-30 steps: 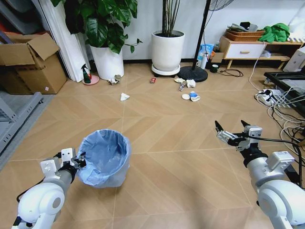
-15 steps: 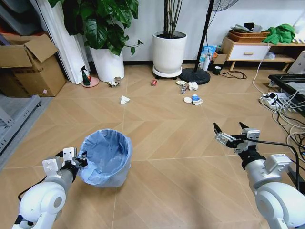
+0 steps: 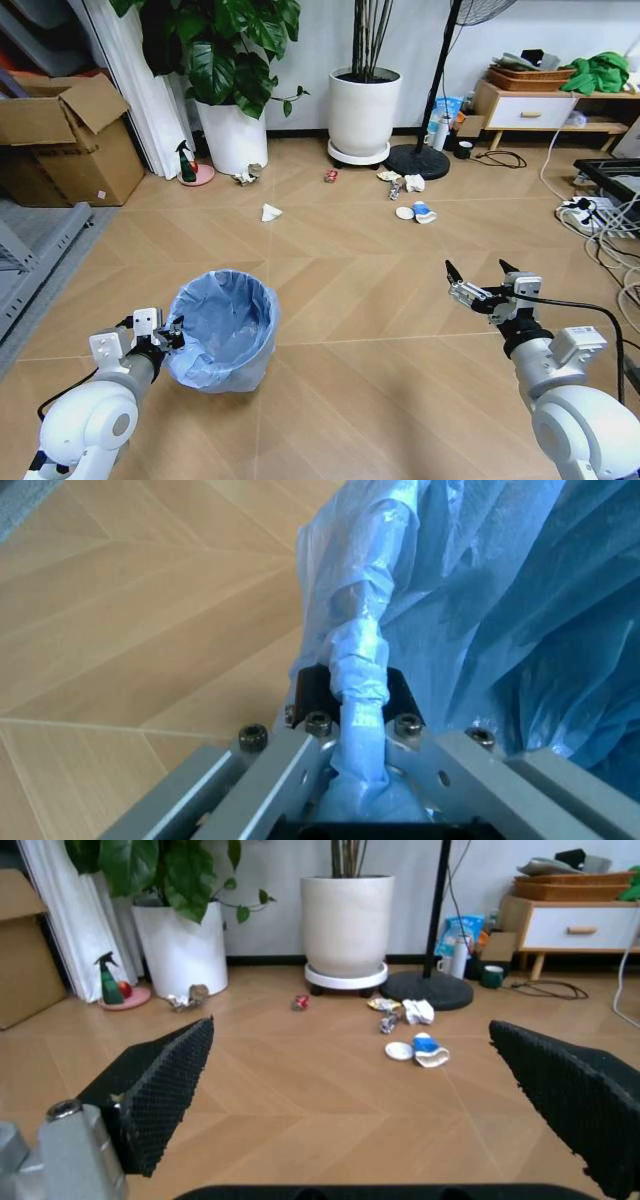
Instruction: Pick up the trash bin and place the garbage on the floor into it.
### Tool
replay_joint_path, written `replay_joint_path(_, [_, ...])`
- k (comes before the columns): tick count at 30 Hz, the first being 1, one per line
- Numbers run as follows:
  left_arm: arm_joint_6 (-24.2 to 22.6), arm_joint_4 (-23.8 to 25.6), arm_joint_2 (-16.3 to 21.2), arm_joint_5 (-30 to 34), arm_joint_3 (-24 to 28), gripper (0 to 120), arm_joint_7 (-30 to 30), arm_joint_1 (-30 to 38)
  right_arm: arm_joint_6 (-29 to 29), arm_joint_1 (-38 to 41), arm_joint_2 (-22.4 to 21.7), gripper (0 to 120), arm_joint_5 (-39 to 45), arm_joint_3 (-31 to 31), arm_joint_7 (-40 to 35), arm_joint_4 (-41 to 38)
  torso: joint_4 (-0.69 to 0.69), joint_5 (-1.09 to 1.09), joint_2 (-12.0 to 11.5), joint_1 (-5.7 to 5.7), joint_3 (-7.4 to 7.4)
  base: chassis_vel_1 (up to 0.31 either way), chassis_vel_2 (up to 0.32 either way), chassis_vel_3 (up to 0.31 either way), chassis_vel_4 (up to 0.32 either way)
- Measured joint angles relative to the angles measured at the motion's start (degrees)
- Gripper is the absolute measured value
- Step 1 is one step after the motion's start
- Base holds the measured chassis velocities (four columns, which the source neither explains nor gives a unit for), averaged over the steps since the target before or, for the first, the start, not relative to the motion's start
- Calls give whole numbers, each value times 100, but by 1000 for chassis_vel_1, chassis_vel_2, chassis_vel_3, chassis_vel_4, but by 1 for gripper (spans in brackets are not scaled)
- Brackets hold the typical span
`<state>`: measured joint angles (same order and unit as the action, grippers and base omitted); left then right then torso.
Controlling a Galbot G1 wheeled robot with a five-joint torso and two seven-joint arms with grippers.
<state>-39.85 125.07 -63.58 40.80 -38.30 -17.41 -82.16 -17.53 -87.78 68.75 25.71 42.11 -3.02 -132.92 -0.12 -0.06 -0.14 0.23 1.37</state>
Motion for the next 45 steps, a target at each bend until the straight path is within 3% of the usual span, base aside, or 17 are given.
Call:
replay_joint_path(27, [88,-19,-38,-238,24,0,197,-30,23,5,59,100,-64,-41,24,21,0,3,0,-1,0,-24,198,27,-197])
replay_joint_path(45, [133,-40,-71,-323,42,0,278,-42,52,14,62,100,-64,-11,26,61,-1,-3,0,0,0,-176,247,184,-248])
